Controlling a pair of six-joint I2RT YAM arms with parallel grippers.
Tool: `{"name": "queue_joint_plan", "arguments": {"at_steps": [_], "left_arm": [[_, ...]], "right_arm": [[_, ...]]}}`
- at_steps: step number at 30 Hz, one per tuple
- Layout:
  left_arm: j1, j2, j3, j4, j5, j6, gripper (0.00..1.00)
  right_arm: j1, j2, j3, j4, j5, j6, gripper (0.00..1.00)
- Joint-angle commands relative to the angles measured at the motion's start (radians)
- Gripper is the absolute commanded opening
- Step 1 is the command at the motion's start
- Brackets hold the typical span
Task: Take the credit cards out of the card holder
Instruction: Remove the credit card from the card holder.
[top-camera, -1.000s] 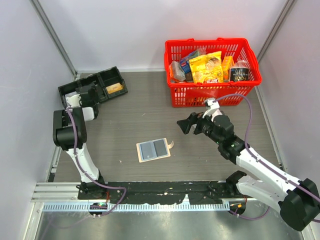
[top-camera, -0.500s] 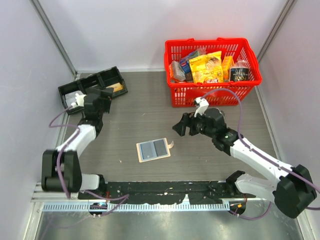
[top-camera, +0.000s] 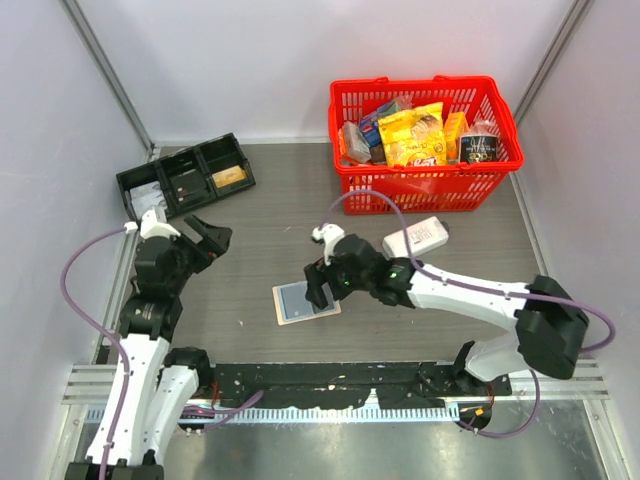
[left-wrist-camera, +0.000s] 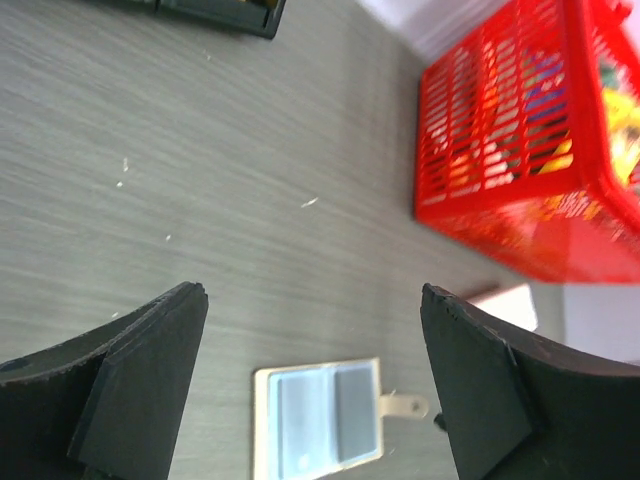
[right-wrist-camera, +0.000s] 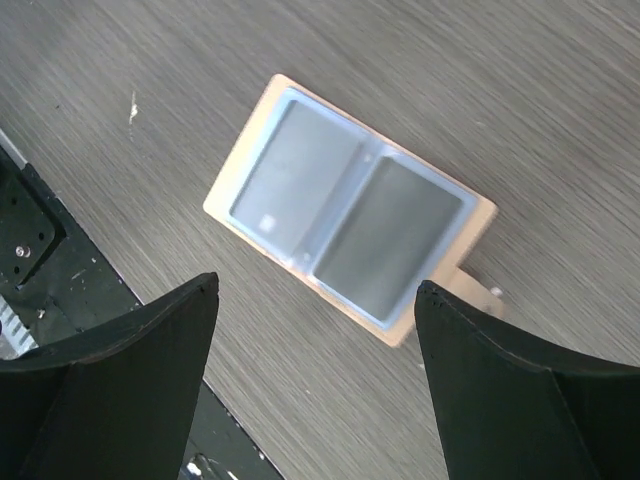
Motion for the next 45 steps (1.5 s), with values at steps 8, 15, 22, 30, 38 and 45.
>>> {"name": "queue_joint_plan", "arguments": {"at_steps": [8, 15, 22, 30, 38, 45], "left_arm": [[-0.002, -0.141, -0.056, -0.242, 0.078, 0.234, 0.94], [-0.004, -0.121, -0.064, -0.230, 0.090, 0.233, 0.94], [-0.004, -0.106, -0.062, -0.233, 0.108, 0.236, 0.94], [-0.022, -0.091, -0.070, -0.213, 0.154, 0.234, 0.94], [-0.065, -0.045, -0.096, -0.152, 0.239, 0.165, 0.93], [-0.229, 0.044, -0.126, -0.031, 0.188, 0.058, 0.88]], "right_arm": [[0.190, 0.318, 0.268, -0.105, 0.217, -0.088, 0.72], [0.239, 0.458, 0.357, -0.148, 0.245, -0.069, 0.71], [0.248, 0.547, 0.395, -0.141, 0.292, -0.017, 0.70], [0.247, 0.555, 0.345, -0.119, 0.316, -0.009, 0.57], [0.205, 0.484, 0.218, 0.017, 0.182, 0.050, 0.42], [0.097, 0.403, 0.024, 0.289, -0.016, 0.182, 0.33]]}}
